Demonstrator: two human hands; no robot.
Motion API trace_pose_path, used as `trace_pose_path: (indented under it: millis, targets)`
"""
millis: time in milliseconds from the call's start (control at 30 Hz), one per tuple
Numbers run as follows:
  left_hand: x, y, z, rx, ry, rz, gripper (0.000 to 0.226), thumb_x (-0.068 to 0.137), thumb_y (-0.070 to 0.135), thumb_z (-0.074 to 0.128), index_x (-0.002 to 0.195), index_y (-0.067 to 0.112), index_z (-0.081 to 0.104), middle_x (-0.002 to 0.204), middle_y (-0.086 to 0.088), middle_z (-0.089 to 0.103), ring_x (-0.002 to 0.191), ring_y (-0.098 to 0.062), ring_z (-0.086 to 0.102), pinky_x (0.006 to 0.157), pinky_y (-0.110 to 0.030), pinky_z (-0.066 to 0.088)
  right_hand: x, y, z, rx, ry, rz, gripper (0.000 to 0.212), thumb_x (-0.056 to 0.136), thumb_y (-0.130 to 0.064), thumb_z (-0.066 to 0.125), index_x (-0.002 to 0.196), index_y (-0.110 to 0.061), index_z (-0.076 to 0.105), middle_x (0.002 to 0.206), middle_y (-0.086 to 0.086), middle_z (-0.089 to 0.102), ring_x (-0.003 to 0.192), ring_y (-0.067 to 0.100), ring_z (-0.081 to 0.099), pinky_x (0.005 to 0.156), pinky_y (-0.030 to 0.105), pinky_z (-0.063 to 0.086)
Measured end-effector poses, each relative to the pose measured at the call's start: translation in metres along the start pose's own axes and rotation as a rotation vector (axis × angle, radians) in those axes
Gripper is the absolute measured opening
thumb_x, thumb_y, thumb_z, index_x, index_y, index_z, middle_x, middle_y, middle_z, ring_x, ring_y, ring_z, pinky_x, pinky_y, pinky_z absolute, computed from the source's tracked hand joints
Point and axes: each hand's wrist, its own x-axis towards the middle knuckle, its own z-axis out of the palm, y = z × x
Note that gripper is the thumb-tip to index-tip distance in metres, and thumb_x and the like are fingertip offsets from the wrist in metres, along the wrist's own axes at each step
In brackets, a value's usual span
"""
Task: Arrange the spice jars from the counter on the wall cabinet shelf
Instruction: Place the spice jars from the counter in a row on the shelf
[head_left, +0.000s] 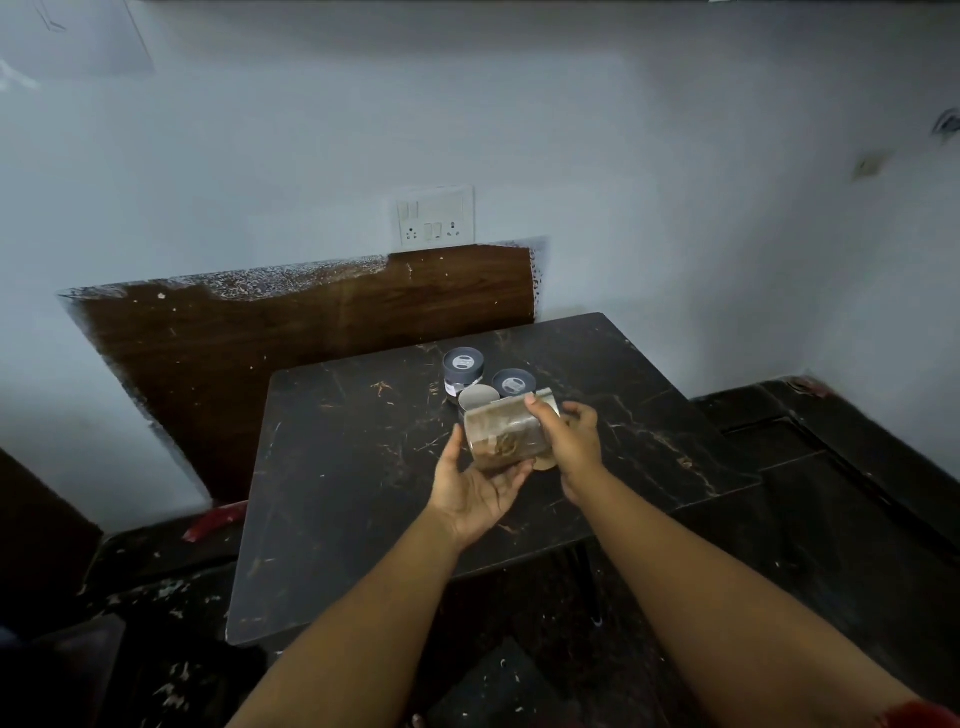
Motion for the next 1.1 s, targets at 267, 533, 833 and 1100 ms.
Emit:
trace_pose_path:
  millis: [267, 533, 833, 1100]
  targets:
    - [-0.015, -0.005, 0.024, 0.074, -0.077, 0.085, 0.068, 0.087, 0.053, 0.058, 0.134, 0.005, 0.052, 0.134, -0.022, 0.056, 0.103, -0.033, 0.065, 0.086, -0.036, 0.056, -0.013, -0.013, -0.010, 0.242, -0.162, 0.020, 0.052, 0.079, -0.044, 0.074, 0.120, -0.014, 0.062, 0.116, 0.010, 0.068, 0.101, 0.025, 0.067, 0.077, 0.039, 0.059]
    - [-0.023, -0.009, 0.047, 0.323, -0.111, 0.297, 0.067, 0.072, -0.001, 0.069, 0.136, 0.011, 0.051, 0.130, -0.015, 0.058, 0.120, -0.030, 0.056, 0.106, -0.041, 0.043, -0.022, -0.025, -0.010, 0.389, -0.259, 0.213, 0.043, 0.094, -0.051, 0.053, 0.117, -0.017, 0.063, 0.109, 0.010, 0.068, 0.096, 0.026, 0.068, 0.071, 0.037, 0.056]
    - [-0.030, -0.004, 0.041, 0.357, -0.152, 0.289, 0.071, 0.076, -0.006, 0.068, 0.139, 0.021, 0.050, 0.140, -0.017, 0.052, 0.129, -0.034, 0.049, 0.106, -0.050, 0.043, -0.026, -0.033, -0.011, 0.485, -0.342, 0.250, 0.036, 0.092, -0.047, 0.058, 0.114, -0.019, 0.060, 0.116, 0.013, 0.065, 0.106, 0.033, 0.064, 0.091, 0.049, 0.053]
    - [-0.033, -0.004, 0.036, 0.363, -0.127, 0.296, 0.069, 0.075, -0.006, 0.070, 0.137, 0.021, 0.052, 0.139, -0.018, 0.053, 0.128, -0.036, 0.051, 0.108, -0.053, 0.040, -0.029, -0.032, -0.006, 0.464, -0.360, 0.243, 0.032, 0.093, -0.046, 0.057, 0.106, -0.018, 0.063, 0.116, 0.014, 0.065, 0.106, 0.033, 0.063, 0.096, 0.052, 0.050]
